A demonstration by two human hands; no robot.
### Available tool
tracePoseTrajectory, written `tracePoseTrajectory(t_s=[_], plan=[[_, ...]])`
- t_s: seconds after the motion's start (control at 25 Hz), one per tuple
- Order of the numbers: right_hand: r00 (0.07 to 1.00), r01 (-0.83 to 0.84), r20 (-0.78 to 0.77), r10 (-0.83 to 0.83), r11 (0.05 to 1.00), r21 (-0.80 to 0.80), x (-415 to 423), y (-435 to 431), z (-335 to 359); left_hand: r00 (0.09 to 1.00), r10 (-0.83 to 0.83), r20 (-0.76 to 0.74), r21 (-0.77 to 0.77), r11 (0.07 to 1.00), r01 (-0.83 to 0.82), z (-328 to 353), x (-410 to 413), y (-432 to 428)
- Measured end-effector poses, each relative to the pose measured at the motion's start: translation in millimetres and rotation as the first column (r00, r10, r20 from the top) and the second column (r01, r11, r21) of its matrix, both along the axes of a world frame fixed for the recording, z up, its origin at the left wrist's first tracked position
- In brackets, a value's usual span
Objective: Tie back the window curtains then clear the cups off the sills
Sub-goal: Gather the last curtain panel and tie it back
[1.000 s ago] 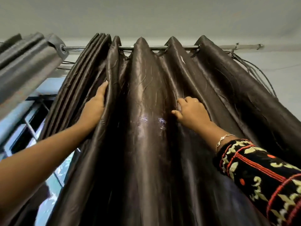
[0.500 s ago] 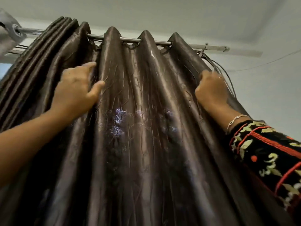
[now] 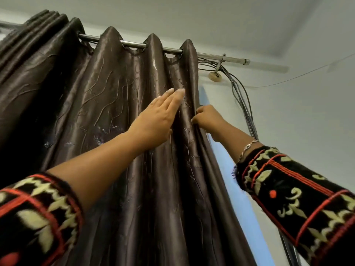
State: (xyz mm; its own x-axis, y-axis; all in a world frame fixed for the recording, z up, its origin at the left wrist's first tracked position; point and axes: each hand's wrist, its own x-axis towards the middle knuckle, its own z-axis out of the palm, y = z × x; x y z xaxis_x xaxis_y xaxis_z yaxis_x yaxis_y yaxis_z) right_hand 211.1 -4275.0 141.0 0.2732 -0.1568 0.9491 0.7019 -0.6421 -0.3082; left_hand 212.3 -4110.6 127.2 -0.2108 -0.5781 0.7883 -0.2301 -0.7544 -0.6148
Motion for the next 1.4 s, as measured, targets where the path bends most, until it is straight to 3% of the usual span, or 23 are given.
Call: tracePoseTrajectory(t_s=[0.08, 0.2, 0.28, 0.36, 0.44, 0.6, 0.72, 0.8, 0.84, 0.88, 0.92, 0.96, 1.04, 1.12, 1.2, 1.28, 1.4], plan=[[0.962, -0.272, 0.007, 0.272, 0.961, 0.039, -2, 19, -2, 0.998, 0.018, -0.058, 0.002, 1.000, -0.018, 3, -1, -16], [0.800, -0.594, -0.036, 0.599, 0.799, 0.096, -3, 28, -10, 1.000, 0.018, -0.022, -0.037, 0.999, -0.019, 5, 5, -26], [0.771, -0.628, -0.076, 0.632, 0.775, 0.074, 1, 19, -18, 0.996, 0.068, 0.049, -0.085, 0.994, -0.064, 5, 10, -22], [0.757, -0.641, -0.007, 0.653, 0.746, 0.183, 11, 2, -19, 0.991, 0.104, 0.083, -0.078, 0.992, -0.098, 3, 21, -18], [0.799, -0.576, 0.063, 0.598, 0.731, 0.367, 29, -15, -16, 0.993, 0.028, 0.116, -0.052, 0.998, -0.022, 2, 34, -16], [0.802, -0.477, -0.105, 0.588, 0.736, 0.480, 63, -27, -16, 0.979, -0.197, 0.060, -0.120, 0.972, 0.203, -8, 49, -12], [0.753, -0.593, 0.079, 0.653, 0.623, 0.510, 80, -30, -4, 0.960, -0.278, 0.022, -0.176, 0.944, 0.278, -12, 74, -8], [0.753, -0.642, 0.216, 0.621, 0.622, 0.449, 83, -37, 10, 0.960, -0.280, 0.018, -0.161, 0.947, 0.279, -11, 95, -7], [0.806, -0.592, 0.254, 0.535, 0.706, 0.388, 85, -43, 17, 0.968, -0.248, 0.029, -0.134, 0.959, 0.250, -10, 105, -6], [0.890, -0.436, 0.283, 0.357, 0.849, 0.299, 87, -51, 22, 0.976, -0.210, 0.049, -0.099, 0.972, 0.214, -8, 115, -7], [0.945, -0.141, 0.318, 0.072, 0.970, 0.199, 87, -58, 24, 0.982, -0.171, 0.078, -0.068, 0.982, 0.176, -7, 123, -9], [0.895, 0.212, 0.376, -0.241, 0.970, 0.116, 86, -65, 24, 0.982, -0.151, 0.111, -0.040, 0.987, 0.156, -6, 133, -12], [0.623, 0.708, 0.455, -0.636, 0.706, 0.017, 87, -86, 19, 0.983, -0.128, 0.134, -0.023, 0.991, 0.132, -8, 150, -23], [0.383, 0.904, 0.460, -0.801, 0.427, -0.011, 90, -119, 13, 0.990, -0.069, 0.120, -0.051, 0.996, 0.075, -10, 162, -31], [0.211, 0.973, 0.433, -0.876, 0.232, -0.004, 94, -157, 7, 0.997, -0.054, 0.056, -0.082, 0.995, 0.059, -9, 168, -34], [0.110, 0.993, 0.347, -0.931, 0.115, -0.006, 95, -192, 5, 0.996, -0.062, 0.057, -0.103, 0.992, 0.068, -7, 170, -37], [0.055, 0.998, 0.262, -0.964, 0.059, 0.006, 95, -240, 20, 0.996, -0.015, 0.093, -0.116, 0.993, 0.026, -3, 174, -47]])
